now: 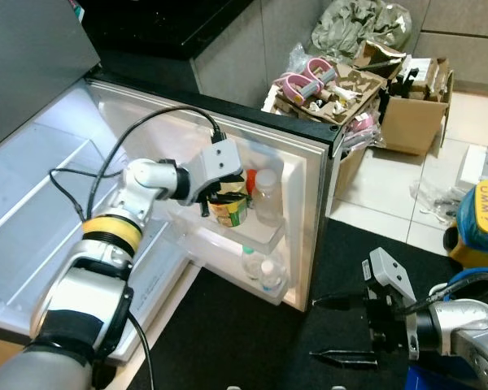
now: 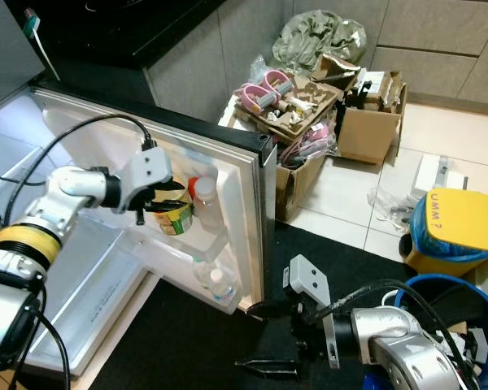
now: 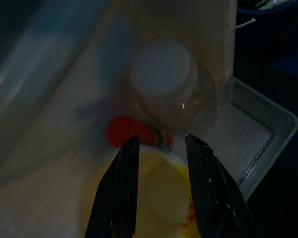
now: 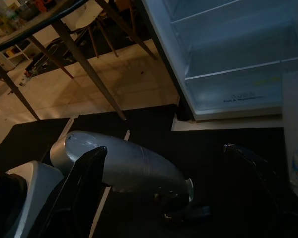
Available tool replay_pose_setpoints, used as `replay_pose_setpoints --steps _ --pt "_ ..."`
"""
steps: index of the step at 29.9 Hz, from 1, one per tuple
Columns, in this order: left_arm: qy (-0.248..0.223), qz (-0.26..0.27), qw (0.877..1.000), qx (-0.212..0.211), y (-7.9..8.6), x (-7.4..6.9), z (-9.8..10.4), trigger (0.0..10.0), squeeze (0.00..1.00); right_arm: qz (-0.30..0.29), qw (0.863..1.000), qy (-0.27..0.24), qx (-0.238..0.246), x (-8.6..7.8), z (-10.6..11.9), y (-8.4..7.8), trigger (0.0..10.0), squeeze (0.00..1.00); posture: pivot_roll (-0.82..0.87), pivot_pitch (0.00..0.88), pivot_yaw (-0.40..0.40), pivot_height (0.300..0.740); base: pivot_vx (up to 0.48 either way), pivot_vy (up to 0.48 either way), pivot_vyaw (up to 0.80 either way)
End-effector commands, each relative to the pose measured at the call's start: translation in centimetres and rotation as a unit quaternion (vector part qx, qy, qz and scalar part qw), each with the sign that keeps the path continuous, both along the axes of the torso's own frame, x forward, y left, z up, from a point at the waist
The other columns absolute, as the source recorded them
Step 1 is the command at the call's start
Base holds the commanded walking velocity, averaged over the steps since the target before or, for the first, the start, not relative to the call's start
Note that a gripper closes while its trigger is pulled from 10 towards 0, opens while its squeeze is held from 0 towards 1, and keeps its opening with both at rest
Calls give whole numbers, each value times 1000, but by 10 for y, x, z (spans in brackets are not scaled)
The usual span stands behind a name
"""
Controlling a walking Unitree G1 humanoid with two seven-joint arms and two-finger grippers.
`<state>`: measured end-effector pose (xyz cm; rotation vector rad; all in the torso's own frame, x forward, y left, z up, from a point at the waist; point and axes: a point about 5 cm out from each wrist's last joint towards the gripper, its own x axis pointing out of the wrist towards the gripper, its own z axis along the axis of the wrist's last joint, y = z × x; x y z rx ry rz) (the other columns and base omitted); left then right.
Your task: Restocking fridge
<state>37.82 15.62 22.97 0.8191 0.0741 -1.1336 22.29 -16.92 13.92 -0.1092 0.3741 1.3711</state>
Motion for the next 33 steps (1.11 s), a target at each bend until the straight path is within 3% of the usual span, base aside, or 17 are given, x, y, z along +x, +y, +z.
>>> replay_pose_setpoints --steps 1,10,14,15,16,18,22,26,28,31,32,33 --pt "9 8 1000 9 12 -3 -5 10000 0 9 1000 4 7 -2 -2 2 10000 0 -68 167 126 740 0 0 0" --pt "-2 0 1000 27 25 -9 7 10000 0 14 1000 1 7 2 0 3 10000 0 -57 163 115 740 0 0 0" --pt "-8 -14 1000 -9 28 -14 27 10000 0 15 1000 1 8 3 -1 3 10000 0 -57 158 110 740 0 0 0" --pt "-9 -31 998 -47 31 -21 43 10000 0 16 1000 1 10 4 -1 3 10000 0 -57 154 109 740 0 0 0" --pt "-9 -31 998 -47 31 -21 43 10000 0 16 1000 1 10 4 -1 3 10000 0 -57 154 109 740 0 0 0" --pt "-3 -52 994 -96 37 -31 56 10000 0 18 1000 0 14 5 -1 3 10000 0 -56 147 105 740 0 0 0" --pt "6 -66 990 -124 43 -40 60 10000 0 19 1000 1 17 6 -2 3 10000 0 -57 142 104 740 0 0 0" --pt "35 -101 964 -242 60 -71 59 10000 0 -13 1000 16 19 12 -15 -5 10000 0 -48 131 96 740 0 0 0" --pt "35 -101 964 -242 60 -71 59 10000 0 -13 1000 16 19 12 -15 -5 10000 0 -48 131 96 740 0 0 0" --pt "80 -121 938 -314 73 -95 46 10000 0 -51 998 22 19 16 -26 -14 10000 0 -33 132 88 740 0 0 0" --pt "80 -121 938 -314 73 -95 46 10000 0 -51 998 22 19 16 -26 -14 10000 0 -33 132 88 740 0 0 0" --pt "97 -115 928 -340 80 -102 36 10000 0 -71 997 19 16 20 -31 -19 10000 0 -30 134 84 740 0 0 0"
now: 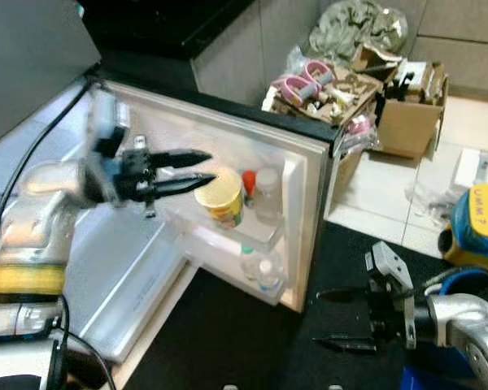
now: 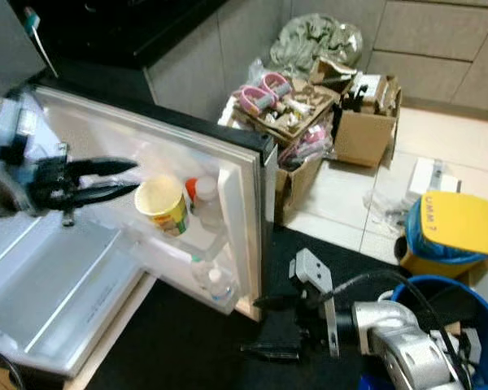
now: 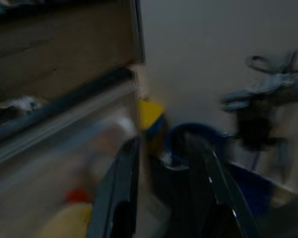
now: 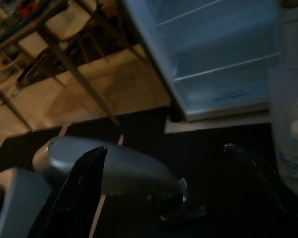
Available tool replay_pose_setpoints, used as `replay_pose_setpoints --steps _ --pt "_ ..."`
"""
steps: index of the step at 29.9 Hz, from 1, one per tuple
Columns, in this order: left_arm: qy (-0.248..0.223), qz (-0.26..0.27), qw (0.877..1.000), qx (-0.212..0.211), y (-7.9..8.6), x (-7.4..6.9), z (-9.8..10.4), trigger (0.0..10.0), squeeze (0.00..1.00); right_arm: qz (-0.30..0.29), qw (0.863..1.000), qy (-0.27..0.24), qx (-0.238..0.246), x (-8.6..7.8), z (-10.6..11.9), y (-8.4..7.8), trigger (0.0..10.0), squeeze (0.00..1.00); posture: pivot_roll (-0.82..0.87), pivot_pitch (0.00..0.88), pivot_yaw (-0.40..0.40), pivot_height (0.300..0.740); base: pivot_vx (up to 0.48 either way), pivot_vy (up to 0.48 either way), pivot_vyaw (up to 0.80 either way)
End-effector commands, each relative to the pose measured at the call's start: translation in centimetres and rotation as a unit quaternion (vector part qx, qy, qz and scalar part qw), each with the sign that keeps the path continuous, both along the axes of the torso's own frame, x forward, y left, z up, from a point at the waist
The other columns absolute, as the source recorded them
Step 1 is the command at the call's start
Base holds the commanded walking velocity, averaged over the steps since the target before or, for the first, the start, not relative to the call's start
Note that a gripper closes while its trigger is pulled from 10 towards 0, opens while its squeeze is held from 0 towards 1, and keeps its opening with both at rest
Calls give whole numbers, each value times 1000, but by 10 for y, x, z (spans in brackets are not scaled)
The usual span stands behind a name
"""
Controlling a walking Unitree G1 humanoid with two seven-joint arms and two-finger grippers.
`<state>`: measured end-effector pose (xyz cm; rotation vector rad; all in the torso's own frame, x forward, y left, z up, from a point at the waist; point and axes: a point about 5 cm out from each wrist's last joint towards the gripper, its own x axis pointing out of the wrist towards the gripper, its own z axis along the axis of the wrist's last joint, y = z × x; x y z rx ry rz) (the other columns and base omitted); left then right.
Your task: Restocking fridge
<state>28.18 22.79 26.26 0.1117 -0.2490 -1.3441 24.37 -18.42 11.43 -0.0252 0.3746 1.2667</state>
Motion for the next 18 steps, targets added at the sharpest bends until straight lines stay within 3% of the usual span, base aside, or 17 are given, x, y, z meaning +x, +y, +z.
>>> replay_pose_setpoints --steps 1,3,4,6,7,9,10,11,12,15,16,17,18 --pt "25 10 999 -30 16 -11 -8 10000 0 -28 1000 4 -9 2 -10 -7 10000 0 -27 133 81 740 0 0 0" --pt "47 27 997 -50 23 -15 -19 10000 0 -37 999 6 -11 3 -14 -10 10000 0 -27 133 81 740 0 0 0" --pt "97 63 990 -86 37 -23 -47 10000 0 -61 998 13 -10 5 -21 -16 10000 0 -25 134 78 740 0 0 0" --pt "128 79 983 -107 41 -31 -62 10000 0 -78 997 14 -11 7 -26 -19 10000 0 -19 133 77 740 0 0 0" --pt "150 90 977 -123 45 -35 -73 10000 0 -94 995 13 -16 9 -30 -22 10000 0 -19 133 77 740 0 0 0" --pt "215 136 953 -164 56 -43 -109 10000 0 -135 990 16 -29 13 -41 -28 10000 0 -14 130 73 740 0 0 0" --pt "215 136 953 -164 56 -43 -109 10000 0 -135 990 16 -29 13 -41 -28 10000 0 -14 130 73 740 0 0 0" --pt "250 165 938 -177 60 -48 -129 10000 0 -160 986 21 -35 15 -49 -31 10000 0 -16 129 72 740 0 0 0" --pt "250 165 938 -177 60 -48 -129 10000 0 -160 986 21 -35 15 -49 -31 10000 0 -16 129 72 740 0 0 0" --pt "320 222 900 -196 63 -60 -170 10000 0 -213 975 38 -43 17 -67 -38 10000 0 -15 123 67 740 0 0 0" --pt "320 222 900 -196 63 -60 -170 10000 0 -213 975 38 -43 17 -67 -38 10000 0 -15 123 67 740 0 0 0" --pt "403 308 841 -187 65 -72 -219 10000 0 -284 956 51 -63 17 -85 -46 10000 0 -12 112 60 740 0 0 0" --pt "403 308 841 -187 65 -72 -219 10000 0 -284 956 51 -63 17 -85 -46 10000 0 -12 112 60 740 0 0 0"
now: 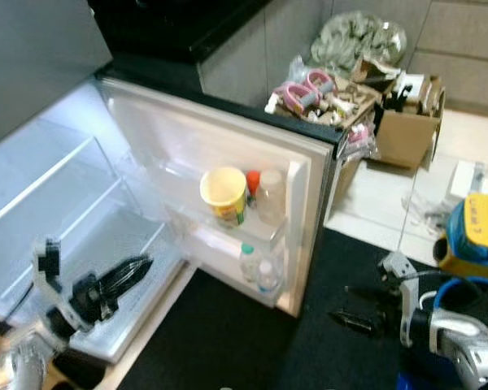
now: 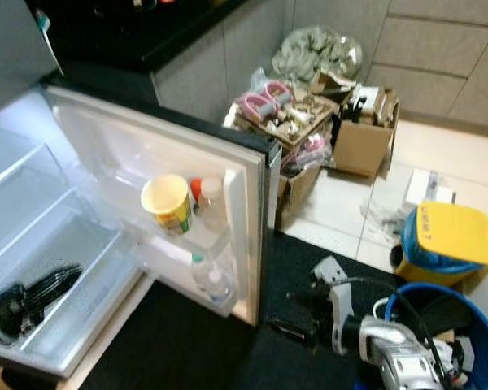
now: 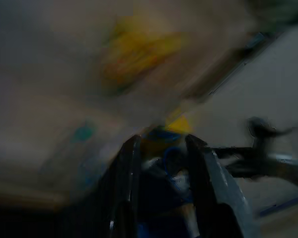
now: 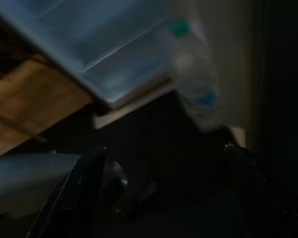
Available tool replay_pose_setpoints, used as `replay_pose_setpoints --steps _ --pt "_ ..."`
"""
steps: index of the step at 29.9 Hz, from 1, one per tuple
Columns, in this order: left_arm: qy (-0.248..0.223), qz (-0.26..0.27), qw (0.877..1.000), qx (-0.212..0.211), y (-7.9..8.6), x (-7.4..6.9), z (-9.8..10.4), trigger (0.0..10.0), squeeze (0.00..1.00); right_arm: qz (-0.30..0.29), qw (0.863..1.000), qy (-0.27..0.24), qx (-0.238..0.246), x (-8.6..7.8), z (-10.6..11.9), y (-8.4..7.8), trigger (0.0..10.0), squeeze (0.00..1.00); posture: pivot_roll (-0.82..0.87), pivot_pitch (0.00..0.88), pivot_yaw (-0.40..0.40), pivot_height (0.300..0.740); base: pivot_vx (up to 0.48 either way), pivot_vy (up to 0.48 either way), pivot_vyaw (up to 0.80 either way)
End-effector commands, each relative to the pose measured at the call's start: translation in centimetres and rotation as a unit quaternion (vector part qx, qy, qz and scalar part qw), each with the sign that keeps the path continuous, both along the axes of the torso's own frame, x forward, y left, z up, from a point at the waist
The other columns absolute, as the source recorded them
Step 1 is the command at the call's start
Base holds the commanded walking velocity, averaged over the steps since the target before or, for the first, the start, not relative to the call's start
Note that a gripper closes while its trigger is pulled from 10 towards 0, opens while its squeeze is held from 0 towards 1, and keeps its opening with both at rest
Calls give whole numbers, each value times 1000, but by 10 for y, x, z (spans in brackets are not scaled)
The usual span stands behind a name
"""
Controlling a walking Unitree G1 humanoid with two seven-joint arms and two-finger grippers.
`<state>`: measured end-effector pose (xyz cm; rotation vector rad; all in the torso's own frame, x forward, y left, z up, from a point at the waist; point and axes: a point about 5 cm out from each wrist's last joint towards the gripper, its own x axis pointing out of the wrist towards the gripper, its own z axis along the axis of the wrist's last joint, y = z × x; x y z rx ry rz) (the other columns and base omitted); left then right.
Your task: Restocking fridge
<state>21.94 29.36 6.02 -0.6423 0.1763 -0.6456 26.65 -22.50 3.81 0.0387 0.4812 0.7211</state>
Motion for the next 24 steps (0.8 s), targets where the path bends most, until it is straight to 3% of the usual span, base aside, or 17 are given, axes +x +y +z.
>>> replay_pose_setpoints --steps 1,2,3,5,6,7,10,11,15,18,20,22,24 --pt "80 41 996 13 -1 -16 -34 10000 0 -50 999 18 -14 -6 -16 -8 10000 0 -16 109 58 740 0 0 0" --pt "129 68 989 13 -3 -23 -52 10000 0 -81 996 26 -12 -8 -22 -9 10000 0 -16 109 58 740 0 0 0" --pt "129 68 989 13 -3 -23 -52 10000 0 -81 996 26 -12 -8 -22 -9 10000 0 -16 109 58 740 0 0 0" --pt "203 111 972 43 -7 -35 -76 10000 0 -122 991 46 -9 -12 -33 -11 10000 0 -22 100 54 740 0 0 0" --pt "227 138 963 53 -8 -38 -83 10000 0 -135 989 52 -17 -15 -38 -11 10000 0 -21 95 47 740 0 0 0" --pt "227 138 963 53 -8 -38 -83 10000 0 -135 989 52 -17 -15 -38 -11 10000 0 -21 95 47 740 0 0 0" --pt "308 220 921 89 -14 -53 -109 10000 0 -232 968 92 -38 -29 -62 -14 10000 0 -26 77 42 740 0 0 0" --pt "308 220 921 89 -14 -53 -109 10000 0 -232 968 92 -38 -29 -62 -14 10000 0 -26 77 42 740 0 0 0" --pt "354 245 892 140 -23 -63 -125 10000 0 -310 939 140 -54 -50 -85 -13 10000 0 -39 56 38 740 0 0 0" --pt "363 250 883 160 -24 -64 -128 10000 0 -324 932 150 -58 -54 -88 -13 10000 0 -35 45 28 740 0 0 0" --pt "389 249 861 214 -29 -70 -136 10000 0 -348 916 183 -73 -68 -99 -15 10000 0 -39 27 15 740 0 0 0" --pt "413 244 845 237 -37 -79 -144 10000 0 -358 902 222 -92 -87 -110 -16 10000 0 -44 19 8 740 0 0 0" --pt "420 241 841 241 -41 -83 -146 10000 0 -359 898 235 -102 -93 -114 -16 10000 0 -44 19 8 740 0 0 0"
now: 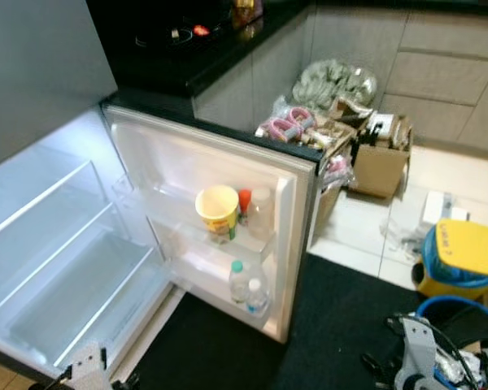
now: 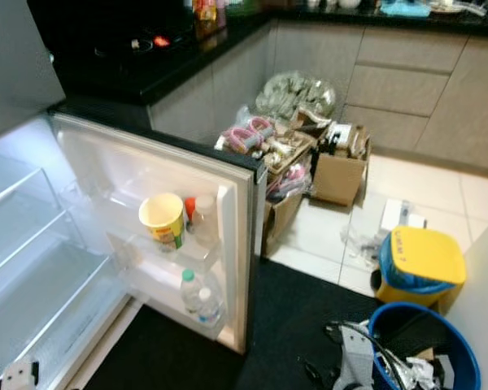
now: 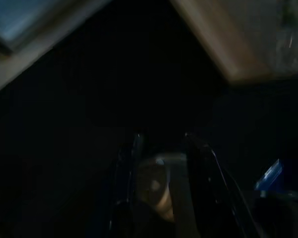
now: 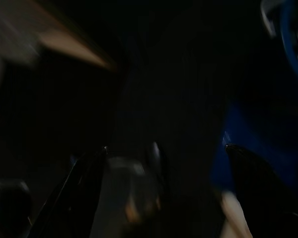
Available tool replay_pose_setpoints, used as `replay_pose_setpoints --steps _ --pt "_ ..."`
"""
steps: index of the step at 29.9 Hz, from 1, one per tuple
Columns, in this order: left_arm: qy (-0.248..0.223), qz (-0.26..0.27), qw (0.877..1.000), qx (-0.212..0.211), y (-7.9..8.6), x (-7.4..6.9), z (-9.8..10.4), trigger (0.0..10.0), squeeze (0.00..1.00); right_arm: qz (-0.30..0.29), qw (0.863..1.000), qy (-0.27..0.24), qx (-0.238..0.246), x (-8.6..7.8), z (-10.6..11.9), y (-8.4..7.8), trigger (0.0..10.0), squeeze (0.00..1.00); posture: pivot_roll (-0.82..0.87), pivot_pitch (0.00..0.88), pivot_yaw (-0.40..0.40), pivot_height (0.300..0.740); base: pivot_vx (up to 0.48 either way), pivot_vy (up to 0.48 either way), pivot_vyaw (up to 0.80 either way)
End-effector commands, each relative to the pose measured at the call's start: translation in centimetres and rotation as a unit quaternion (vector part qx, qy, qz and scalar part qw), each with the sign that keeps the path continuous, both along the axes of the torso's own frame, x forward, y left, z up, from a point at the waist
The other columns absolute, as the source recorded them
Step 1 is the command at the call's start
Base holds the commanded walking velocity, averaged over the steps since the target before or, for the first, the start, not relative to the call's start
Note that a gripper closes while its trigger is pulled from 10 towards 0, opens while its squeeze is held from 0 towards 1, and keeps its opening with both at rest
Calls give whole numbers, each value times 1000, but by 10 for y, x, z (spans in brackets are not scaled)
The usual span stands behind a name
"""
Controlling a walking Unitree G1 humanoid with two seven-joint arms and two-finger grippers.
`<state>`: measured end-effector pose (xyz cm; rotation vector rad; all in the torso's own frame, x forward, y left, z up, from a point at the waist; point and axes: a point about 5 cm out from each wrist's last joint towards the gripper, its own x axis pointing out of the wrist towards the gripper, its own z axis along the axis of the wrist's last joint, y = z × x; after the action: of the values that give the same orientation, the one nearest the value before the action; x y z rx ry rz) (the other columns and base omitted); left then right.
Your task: Restocking fridge
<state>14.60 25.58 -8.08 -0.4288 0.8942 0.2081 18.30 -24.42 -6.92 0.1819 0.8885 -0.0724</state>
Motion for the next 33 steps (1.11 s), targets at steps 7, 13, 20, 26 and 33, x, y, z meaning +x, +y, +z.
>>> replay_pose_setpoints --steps 7,13,20,26,33 --pt "66 -3 998 4 -28 -31 -20 10000 0 55 993 102 -34 -42 -22 7 10000 0 -49 16 -27 740 0 0 0" --pt "82 -5 997 0 -43 -39 -26 10000 0 114 985 117 -61 -40 -21 5 10000 0 -60 38 -50 740 0 0 517" --pt "87 -19 996 3 -48 -42 -27 10000 0 124 984 109 -68 -34 -18 3 10000 0 -59 32 -53 740 0 0 775" --pt "88 -37 995 12 -45 -40 -26 10000 0 134 981 120 -69 -36 -19 3 10000 0 -58 26 -49 740 0 0 775" --pt "89 -82 992 23 -48 -35 -26 10000 0 129 981 128 -68 -41 -22 6 10000 0 -49 10 -32 740 0 0 774"
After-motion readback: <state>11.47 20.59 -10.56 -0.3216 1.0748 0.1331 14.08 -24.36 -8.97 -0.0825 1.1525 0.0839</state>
